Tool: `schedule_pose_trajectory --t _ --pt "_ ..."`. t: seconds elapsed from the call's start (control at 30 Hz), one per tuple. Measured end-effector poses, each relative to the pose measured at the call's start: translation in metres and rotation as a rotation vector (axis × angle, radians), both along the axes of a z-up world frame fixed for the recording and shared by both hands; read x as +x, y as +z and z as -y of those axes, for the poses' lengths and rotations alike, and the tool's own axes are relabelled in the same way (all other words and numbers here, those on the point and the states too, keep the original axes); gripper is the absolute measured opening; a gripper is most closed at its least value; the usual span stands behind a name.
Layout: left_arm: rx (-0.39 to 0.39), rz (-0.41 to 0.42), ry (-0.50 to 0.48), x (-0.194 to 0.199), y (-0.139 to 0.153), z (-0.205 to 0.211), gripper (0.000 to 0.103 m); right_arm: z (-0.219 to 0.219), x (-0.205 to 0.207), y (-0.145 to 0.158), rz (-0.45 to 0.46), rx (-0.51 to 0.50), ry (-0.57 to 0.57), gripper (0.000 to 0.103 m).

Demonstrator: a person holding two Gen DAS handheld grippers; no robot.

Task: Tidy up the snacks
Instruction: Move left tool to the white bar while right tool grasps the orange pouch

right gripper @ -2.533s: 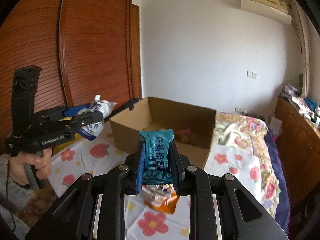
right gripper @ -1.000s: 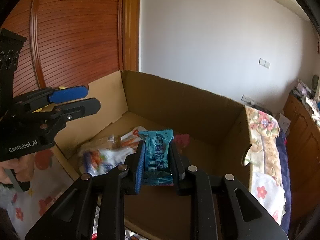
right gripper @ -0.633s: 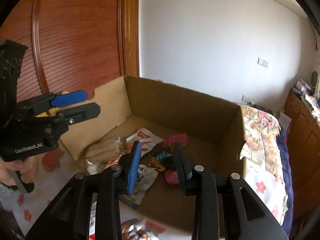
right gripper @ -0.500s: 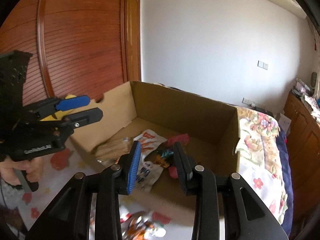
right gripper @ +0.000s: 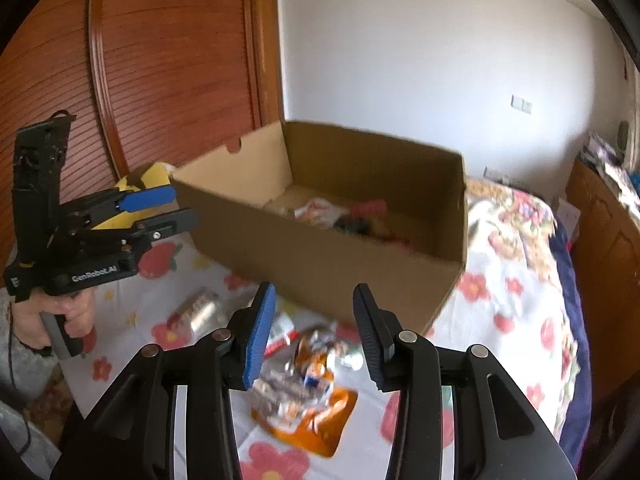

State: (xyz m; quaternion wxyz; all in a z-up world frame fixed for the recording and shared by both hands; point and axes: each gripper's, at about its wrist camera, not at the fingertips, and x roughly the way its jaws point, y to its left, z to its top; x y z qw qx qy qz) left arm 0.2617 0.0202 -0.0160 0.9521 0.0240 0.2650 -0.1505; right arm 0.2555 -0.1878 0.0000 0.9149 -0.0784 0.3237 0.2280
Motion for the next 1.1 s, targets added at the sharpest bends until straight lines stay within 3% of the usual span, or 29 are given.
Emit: schedule_pose_trajectory --t 0.47,0.87,1.1 --pt "0.040 -0.142 -0.015 -0.012 -0.039 0.018 0.059 0.022 -0.006 -0.063 -0.179 0.008 -0.059 0.048" --pt "0.057 -0.241 -0.013 -0.007 -0.061 0.012 0.059 0.037 -0.016 -0.088 -0.293 0.092 -0.087 0.047" --pt "0.055 -0.261 -0.008 -0.003 -0.065 0.009 0.059 0.041 -0.018 -0.091 -0.344 0.144 -0.082 0.041"
